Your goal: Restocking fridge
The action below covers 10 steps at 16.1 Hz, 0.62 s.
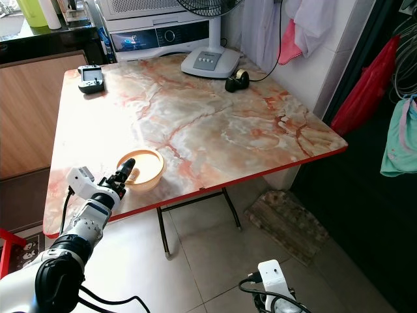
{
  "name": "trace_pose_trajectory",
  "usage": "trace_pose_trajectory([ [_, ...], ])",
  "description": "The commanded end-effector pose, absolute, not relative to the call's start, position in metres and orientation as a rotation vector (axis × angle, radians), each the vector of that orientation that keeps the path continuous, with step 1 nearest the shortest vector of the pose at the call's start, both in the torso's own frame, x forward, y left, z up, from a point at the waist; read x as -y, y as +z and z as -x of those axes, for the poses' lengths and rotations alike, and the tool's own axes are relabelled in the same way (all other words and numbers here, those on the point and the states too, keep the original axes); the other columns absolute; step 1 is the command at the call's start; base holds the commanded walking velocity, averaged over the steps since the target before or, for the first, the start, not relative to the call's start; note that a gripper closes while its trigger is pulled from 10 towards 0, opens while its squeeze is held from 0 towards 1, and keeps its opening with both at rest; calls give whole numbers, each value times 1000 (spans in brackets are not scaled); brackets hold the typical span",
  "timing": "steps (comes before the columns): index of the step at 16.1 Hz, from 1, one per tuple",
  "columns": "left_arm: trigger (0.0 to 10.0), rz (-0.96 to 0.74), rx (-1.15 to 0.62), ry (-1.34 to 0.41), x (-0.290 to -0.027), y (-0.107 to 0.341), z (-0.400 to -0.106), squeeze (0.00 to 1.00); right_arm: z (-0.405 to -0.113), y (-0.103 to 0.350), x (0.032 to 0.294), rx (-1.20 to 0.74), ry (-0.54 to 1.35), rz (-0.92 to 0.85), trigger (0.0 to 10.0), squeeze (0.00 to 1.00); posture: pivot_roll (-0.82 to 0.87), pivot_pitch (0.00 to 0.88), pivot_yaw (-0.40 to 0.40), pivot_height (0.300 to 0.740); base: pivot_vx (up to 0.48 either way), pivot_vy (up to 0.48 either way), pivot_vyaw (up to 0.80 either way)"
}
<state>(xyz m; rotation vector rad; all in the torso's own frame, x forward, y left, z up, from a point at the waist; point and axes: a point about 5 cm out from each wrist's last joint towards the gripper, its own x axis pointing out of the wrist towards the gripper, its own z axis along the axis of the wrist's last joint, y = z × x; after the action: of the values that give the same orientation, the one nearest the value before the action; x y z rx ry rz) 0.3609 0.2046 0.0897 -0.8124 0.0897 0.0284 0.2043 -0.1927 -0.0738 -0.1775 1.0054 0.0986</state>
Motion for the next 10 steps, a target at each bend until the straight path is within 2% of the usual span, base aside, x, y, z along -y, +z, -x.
trace_pose_trajectory([
  [1, 0, 809, -92, 23, -205, 93, -364, 0, -205, -73, 194, -1009, 104, 193, 10000, 0, 5, 0, -27, 740, 0, 0, 0],
  [10, 0, 765, -124, 21, -203, 87, -360, 0, -205, -73, 195, -1015, 111, 204, 10000, 0, 5, 0, -29, 740, 0, 0, 0],
])
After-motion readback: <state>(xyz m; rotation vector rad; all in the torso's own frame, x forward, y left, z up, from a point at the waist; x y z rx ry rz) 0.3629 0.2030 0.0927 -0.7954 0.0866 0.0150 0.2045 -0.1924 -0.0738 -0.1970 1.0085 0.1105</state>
